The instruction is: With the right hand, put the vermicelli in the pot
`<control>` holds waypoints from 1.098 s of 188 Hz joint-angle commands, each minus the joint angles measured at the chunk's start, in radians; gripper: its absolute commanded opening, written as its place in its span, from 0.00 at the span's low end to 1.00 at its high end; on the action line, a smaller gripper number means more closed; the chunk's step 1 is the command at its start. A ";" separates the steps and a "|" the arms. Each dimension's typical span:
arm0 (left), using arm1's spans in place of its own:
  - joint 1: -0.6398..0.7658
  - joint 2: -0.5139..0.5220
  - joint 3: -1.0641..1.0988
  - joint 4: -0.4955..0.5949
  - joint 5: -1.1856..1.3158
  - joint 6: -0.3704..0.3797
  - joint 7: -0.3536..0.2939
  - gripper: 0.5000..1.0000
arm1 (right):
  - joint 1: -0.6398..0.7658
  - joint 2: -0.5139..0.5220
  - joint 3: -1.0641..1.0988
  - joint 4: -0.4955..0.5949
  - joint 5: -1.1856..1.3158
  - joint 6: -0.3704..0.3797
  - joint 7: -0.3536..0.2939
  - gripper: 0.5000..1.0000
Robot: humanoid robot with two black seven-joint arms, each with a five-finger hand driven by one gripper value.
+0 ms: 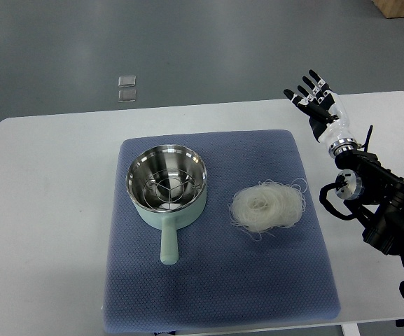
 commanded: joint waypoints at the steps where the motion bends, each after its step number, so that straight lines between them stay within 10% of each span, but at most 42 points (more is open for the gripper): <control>1: 0.001 0.000 -0.002 0.000 0.000 0.000 -0.002 1.00 | -0.001 0.002 0.000 0.000 0.000 0.000 0.000 0.86; 206: -0.012 0.000 0.001 -0.002 0.000 0.002 -0.002 1.00 | 0.002 -0.008 -0.003 0.002 -0.004 0.015 0.000 0.86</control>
